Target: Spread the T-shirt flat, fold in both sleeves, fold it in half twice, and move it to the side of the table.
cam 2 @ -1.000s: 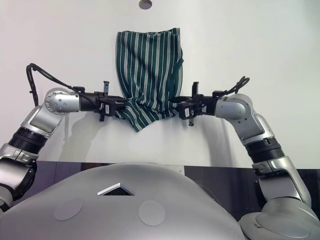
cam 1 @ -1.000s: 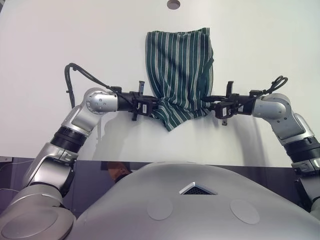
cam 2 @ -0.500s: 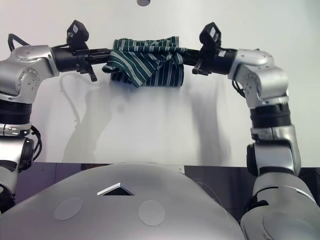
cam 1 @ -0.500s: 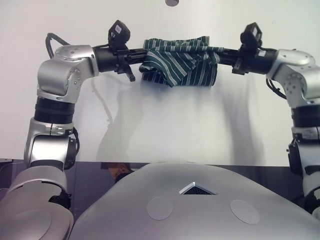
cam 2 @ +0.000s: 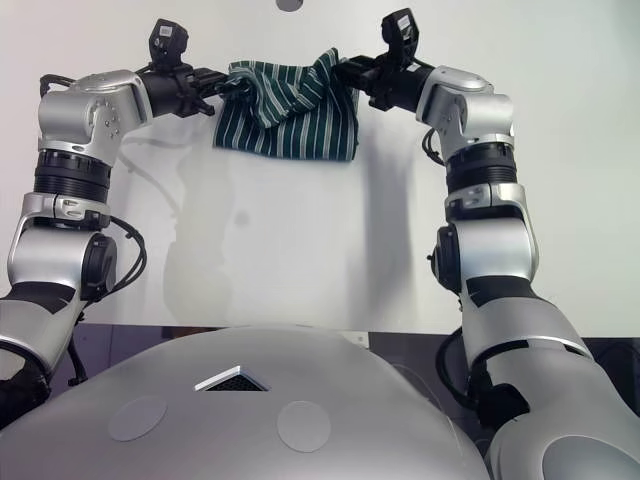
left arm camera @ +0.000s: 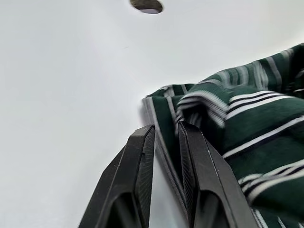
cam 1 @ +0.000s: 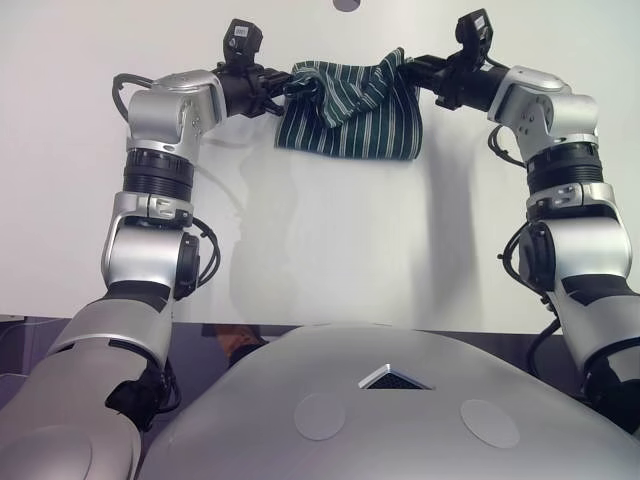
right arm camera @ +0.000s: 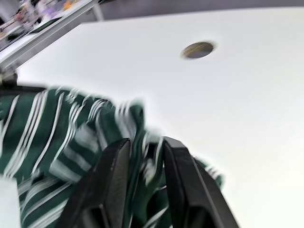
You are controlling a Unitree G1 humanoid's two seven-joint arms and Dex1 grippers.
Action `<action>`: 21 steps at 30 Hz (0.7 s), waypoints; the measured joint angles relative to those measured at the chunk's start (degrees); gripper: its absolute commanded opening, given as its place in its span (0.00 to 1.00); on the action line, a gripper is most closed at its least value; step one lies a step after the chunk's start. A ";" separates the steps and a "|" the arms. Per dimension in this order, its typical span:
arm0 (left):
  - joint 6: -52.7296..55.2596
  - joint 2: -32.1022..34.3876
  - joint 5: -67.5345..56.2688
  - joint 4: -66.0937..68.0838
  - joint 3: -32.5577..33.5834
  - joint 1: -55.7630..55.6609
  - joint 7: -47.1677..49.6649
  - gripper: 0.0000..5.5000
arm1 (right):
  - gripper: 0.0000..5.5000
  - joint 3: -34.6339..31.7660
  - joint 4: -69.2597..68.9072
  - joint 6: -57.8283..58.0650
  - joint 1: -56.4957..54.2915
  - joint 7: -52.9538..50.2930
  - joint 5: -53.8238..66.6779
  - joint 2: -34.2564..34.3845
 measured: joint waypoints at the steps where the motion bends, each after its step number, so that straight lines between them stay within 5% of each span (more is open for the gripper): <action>1: -1.82 0.07 1.04 0.94 0.14 -0.02 0.65 0.16 | 0.23 -0.96 0.83 0.04 -0.02 -0.38 -0.03 0.12; 5: -8.24 0.42 1.61 6.51 6.20 -0.21 5.83 0.16 | 0.23 -2.80 -0.40 -3.28 1.42 -3.18 -1.71 -0.25; 8: -12.51 0.72 0.24 3.91 9.42 0.30 3.69 0.11 | 0.13 -1.32 -12.59 -7.70 7.47 1.29 -2.44 -0.94; 14: -9.78 11.87 -9.58 -26.21 -1.02 16.66 -30.93 0.00 | 0.00 8.64 -34.25 -7.83 16.86 16.62 -0.75 -3.43; 17: -10.95 14.11 -5.09 -26.67 -6.89 18.50 -33.55 0.00 | 0.00 12.96 -29.32 -9.92 16.41 15.40 -5.00 -0.14; 21: -15.89 7.75 0.44 -14.15 -10.04 14.39 -29.83 0.00 | 0.00 15.41 -16.05 -13.88 12.15 11.33 -9.90 5.71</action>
